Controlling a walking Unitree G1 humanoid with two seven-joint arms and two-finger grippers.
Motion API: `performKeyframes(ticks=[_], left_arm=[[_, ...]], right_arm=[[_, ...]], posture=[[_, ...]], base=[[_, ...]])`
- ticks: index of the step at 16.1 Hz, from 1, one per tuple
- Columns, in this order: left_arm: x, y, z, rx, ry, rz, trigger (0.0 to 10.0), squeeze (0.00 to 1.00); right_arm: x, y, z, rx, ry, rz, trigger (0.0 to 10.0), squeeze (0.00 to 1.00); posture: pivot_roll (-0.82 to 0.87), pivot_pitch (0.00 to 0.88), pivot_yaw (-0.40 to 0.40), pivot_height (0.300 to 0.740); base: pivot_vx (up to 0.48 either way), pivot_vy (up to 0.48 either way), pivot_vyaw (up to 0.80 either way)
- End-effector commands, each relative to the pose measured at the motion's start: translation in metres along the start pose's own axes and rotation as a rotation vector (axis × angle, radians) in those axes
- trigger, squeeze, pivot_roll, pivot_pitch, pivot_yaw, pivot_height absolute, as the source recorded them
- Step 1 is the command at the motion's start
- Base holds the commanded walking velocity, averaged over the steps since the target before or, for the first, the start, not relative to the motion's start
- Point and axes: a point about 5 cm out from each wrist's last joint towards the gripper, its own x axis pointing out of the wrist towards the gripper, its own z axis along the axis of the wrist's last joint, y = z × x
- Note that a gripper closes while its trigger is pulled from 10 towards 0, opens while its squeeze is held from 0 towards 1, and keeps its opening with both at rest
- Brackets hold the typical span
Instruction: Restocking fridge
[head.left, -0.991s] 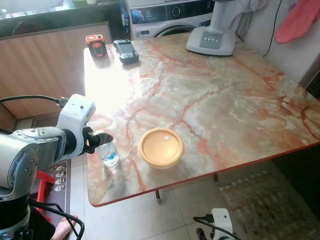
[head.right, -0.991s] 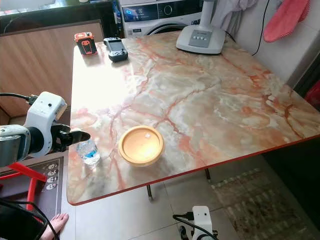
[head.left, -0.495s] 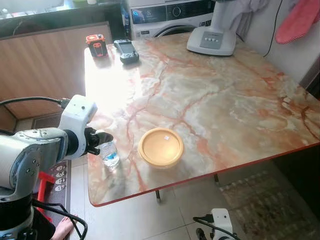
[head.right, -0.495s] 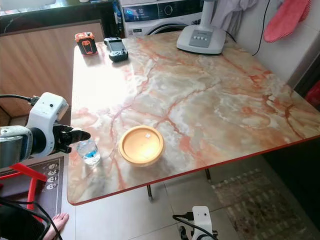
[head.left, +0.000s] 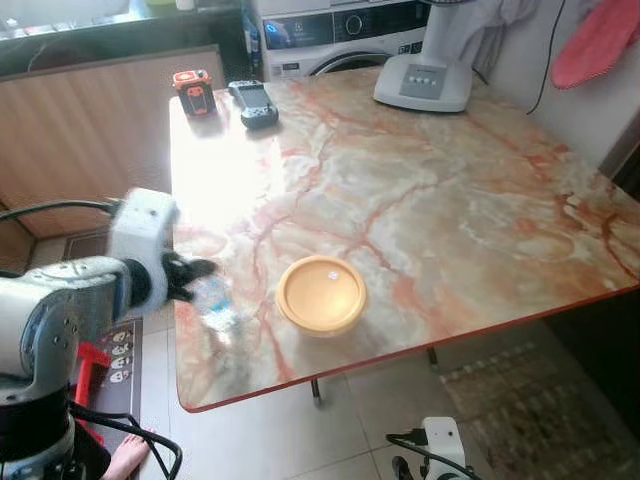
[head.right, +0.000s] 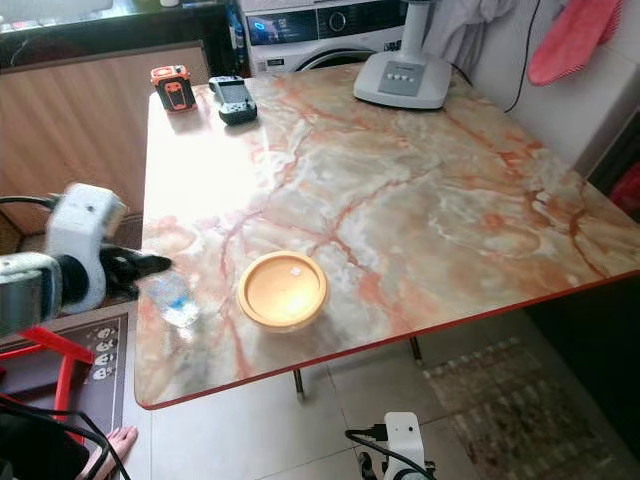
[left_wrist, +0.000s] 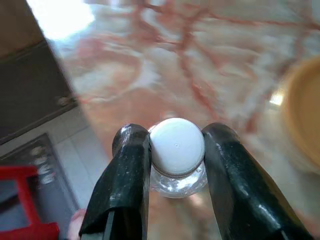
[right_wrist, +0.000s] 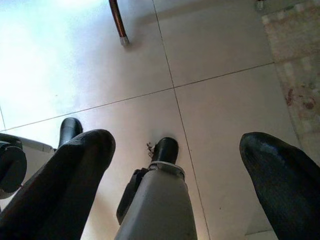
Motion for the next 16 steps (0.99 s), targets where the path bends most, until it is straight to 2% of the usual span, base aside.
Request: performKeyframes(ticks=[1,3,4,5,6,7,9,10,12,13,14,15,16], left_arm=[[-0.006,0.016,0.009,0.001,-0.044,0.1,0.0,0.0],[-0.017,0.035,0.023,-0.01,-0.123,0.219,0.0,0.0],[-0.021,0.047,0.027,-0.025,-0.159,0.283,8.0,0.0],[-0.023,0.065,0.022,-0.005,-0.172,0.364,10.0,0.0],[-0.023,0.071,0.017,0.007,-0.173,0.382,10.0,0.0],[-0.018,0.084,0.002,0.002,-0.169,0.433,10.0,0.0],[-0.012,0.112,-0.034,-0.003,-0.158,0.622,10.0,0.0],[-0.008,0.127,-0.066,-0.001,-0.144,0.717,10.0,0.0],[-0.003,0.128,-0.098,-0.093,-0.088,0.706,10.0,0.0],[0.004,0.123,-0.116,-0.157,-0.105,0.647,10.0,0.0],[0.014,0.114,-0.142,-0.188,-0.112,0.577,10.0,0.0],[0.021,0.107,-0.162,-0.18,-0.064,0.548,10.0,0.0],[0.028,0.099,-0.187,-0.225,-0.044,0.512,10.0,0.0]], right_arm=[[-0.001,0.0,-0.006,0.004,0.018,-0.002,10.0,0.0],[-0.001,0.001,-0.006,0.003,0.017,0.0,10.0,0.0],[0.0,0.001,-0.005,0.001,0.016,0.001,10.0,0.0],[0.0,0.002,-0.005,0.0,0.016,0.003,10.0,0.0],[0.0,0.002,-0.005,0.001,0.015,0.004,10.0,0.0],[0.0,0.002,-0.004,0.002,0.015,0.004,10.0,0.0],[0.0,0.002,-0.005,0.002,0.015,0.003,10.0,0.0],[0.0,0.001,-0.005,0.0,0.018,0.004,10.0,0.0],[-0.001,0.001,-0.006,0.001,0.019,0.003,10.0,0.0],[-0.001,0.0,-0.006,0.002,0.02,0.001,10.0,0.0],[-0.001,-0.002,-0.007,0.003,0.021,-0.004,10.0,0.0],[-0.001,-0.003,-0.007,0.005,0.02,-0.009,10.0,0.0],[-0.002,-0.005,-0.007,0.007,0.019,-0.016,10.0,0.0]], posture=[[0.24,0.071,0.008,0.736],[0.24,0.071,0.007,0.736],[0.24,0.07,0.006,0.736],[0.24,0.069,0.006,0.736],[0.24,0.069,0.006,0.736],[0.24,0.068,0.006,0.736],[0.24,0.07,0.002,0.736],[0.23,0.07,-0.004,0.736],[0.23,0.072,-0.01,0.736],[0.22,0.074,-0.014,0.736],[0.22,0.076,-0.016,0.736],[0.21,0.076,-0.017,0.736],[0.2,0.077,-0.02,0.736]], base=[[0.0,0.0,0.0],[0.0,0.0,0.0],[0.0,0.0,0.0],[0.0,0.0,0.0],[0.0,0.0,0.0],[0.0,0.0,0.0],[0.0,0.0,0.0],[0.0,0.0,0.0],[0.0,0.0,0.0],[0.0,0.0,0.0],[0.0,0.0,0.0],[0.0,0.0,0.0],[0.0,0.0,0.0]])
